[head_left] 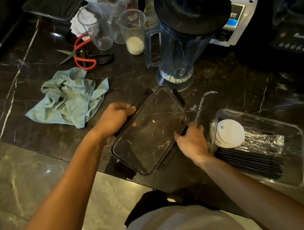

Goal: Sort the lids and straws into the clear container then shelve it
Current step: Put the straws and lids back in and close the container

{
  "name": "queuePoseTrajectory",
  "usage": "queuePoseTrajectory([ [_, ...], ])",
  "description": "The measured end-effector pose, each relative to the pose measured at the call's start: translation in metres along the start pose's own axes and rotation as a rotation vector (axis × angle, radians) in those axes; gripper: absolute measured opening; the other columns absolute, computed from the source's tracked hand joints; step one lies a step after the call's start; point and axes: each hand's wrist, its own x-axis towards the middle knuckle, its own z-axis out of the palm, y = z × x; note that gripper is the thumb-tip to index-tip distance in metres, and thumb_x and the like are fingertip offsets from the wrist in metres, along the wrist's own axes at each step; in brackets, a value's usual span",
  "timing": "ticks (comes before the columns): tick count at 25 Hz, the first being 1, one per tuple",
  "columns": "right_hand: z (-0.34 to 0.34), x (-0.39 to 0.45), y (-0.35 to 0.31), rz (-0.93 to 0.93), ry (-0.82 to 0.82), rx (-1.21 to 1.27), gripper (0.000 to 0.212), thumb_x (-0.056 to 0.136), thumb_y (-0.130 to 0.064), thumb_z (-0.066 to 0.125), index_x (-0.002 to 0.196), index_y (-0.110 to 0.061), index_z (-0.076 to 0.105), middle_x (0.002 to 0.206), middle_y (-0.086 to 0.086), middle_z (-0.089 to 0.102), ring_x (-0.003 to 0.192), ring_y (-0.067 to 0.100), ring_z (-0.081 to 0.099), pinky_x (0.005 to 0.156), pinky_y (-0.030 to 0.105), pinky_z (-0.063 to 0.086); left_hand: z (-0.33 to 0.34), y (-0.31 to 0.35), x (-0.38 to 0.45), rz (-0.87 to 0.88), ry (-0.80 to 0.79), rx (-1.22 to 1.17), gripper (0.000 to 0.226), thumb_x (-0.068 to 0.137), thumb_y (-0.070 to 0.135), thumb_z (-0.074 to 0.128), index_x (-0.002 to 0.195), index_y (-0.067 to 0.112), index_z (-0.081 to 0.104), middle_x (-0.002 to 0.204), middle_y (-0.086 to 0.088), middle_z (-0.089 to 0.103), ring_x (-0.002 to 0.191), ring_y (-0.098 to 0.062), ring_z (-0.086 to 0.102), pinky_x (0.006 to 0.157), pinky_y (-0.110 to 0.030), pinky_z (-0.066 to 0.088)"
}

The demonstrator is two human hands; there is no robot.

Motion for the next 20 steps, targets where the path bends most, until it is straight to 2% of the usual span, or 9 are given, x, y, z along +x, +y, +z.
queuePoseTrajectory([
  [4,-0.008,-0.006,0.002,-0.117,-0.115,0.256,0.043,0.093,-0.033,0.073,0.131,-0.022,0.056,0.125,0.001,0.057,0.109,0.021,0.063,0.102,0.045,0.053,0.019,0.024,-0.022,0.105,-0.177,-0.057,0.022,0.102,0.022,0.061,0.083,0.014,0.069,0.075,-0.008,0.072,0.078,-0.026,0.068,0.076,-0.036,0.054],
  [6,-0.018,-0.013,0.001,-0.115,-0.219,0.532,0.025,0.096,-0.035,0.070,0.118,-0.024,0.062,0.118,0.005,0.067,0.099,0.020,0.070,0.094,0.047,0.058,0.032,0.035,-0.033,0.199,-0.243,-0.033,0.022,0.102,0.018,0.060,0.081,0.013,0.066,0.073,-0.004,0.070,0.075,-0.020,0.066,0.072,-0.030,0.052],
  [7,-0.025,-0.016,0.000,-0.095,-0.265,0.698,0.027,0.097,-0.040,0.067,0.116,-0.021,0.064,0.120,0.012,0.069,0.098,0.024,0.072,0.090,0.048,0.059,0.038,0.041,-0.039,0.242,-0.270,-0.016,0.022,0.102,0.016,0.059,0.082,0.012,0.066,0.072,-0.003,0.070,0.072,-0.016,0.066,0.070,-0.027,0.052],
  [9,-0.045,-0.019,0.000,-0.005,-0.340,1.041,0.050,0.102,-0.052,0.050,0.124,-0.009,0.063,0.128,0.024,0.067,0.106,0.035,0.072,0.088,0.051,0.059,0.046,0.050,-0.048,0.326,-0.313,0.035,0.018,0.102,0.019,0.061,0.087,0.009,0.066,0.076,-0.013,0.071,0.074,-0.017,0.067,0.072,-0.030,0.053],
  [12,-0.086,-0.017,0.010,0.108,-0.465,1.420,0.079,0.100,-0.069,0.033,0.137,-0.002,0.054,0.133,0.033,0.063,0.122,0.044,0.065,0.099,0.057,0.053,0.052,0.067,-0.063,0.500,-0.387,0.151,0.018,0.102,0.023,0.059,0.099,0.005,0.064,0.093,-0.031,0.061,0.080,-0.036,0.060,0.076,-0.050,0.051],
  [14,-0.117,-0.014,0.020,0.125,-0.530,1.507,0.095,0.091,-0.081,0.037,0.140,0.000,0.052,0.133,0.035,0.062,0.124,0.048,0.063,0.103,0.058,0.050,0.057,0.082,-0.075,0.602,-0.459,0.240,0.013,0.103,0.023,0.057,0.101,0.012,0.064,0.094,-0.026,0.062,0.086,-0.042,0.062,0.078,-0.052,0.053],
  [16,-0.144,-0.014,0.033,0.110,-0.566,1.494,0.104,0.085,-0.086,0.043,0.141,0.002,0.051,0.136,0.034,0.061,0.125,0.047,0.063,0.103,0.055,0.051,0.064,0.098,-0.085,0.664,-0.517,0.337,0.010,0.104,0.022,0.057,0.097,0.022,0.064,0.088,-0.016,0.061,0.082,-0.031,0.063,0.075,-0.041,0.052],
  [18,-0.169,-0.016,0.046,0.091,-0.542,1.466,0.094,0.086,-0.081,0.050,0.139,-0.003,0.056,0.135,0.030,0.064,0.125,0.044,0.064,0.105,0.053,0.051,0.076,0.110,-0.091,0.715,-0.583,0.475,0.012,0.103,0.019,0.059,0.093,0.022,0.062,0.081,-0.010,0.058,0.074,-0.015,0.059,0.070,-0.023,0.047],
  [20,-0.189,-0.014,0.061,0.106,-0.515,1.446,0.077,0.090,-0.064,0.063,0.143,-0.008,0.055,0.137,0.025,0.065,0.125,0.043,0.064,0.105,0.053,0.053,0.090,0.115,-0.093,0.757,-0.616,0.603,0.010,0.103,0.019,0.061,0.093,0.021,0.063,0.079,-0.002,0.059,0.072,-0.007,0.058,0.068,-0.018,0.045],
])
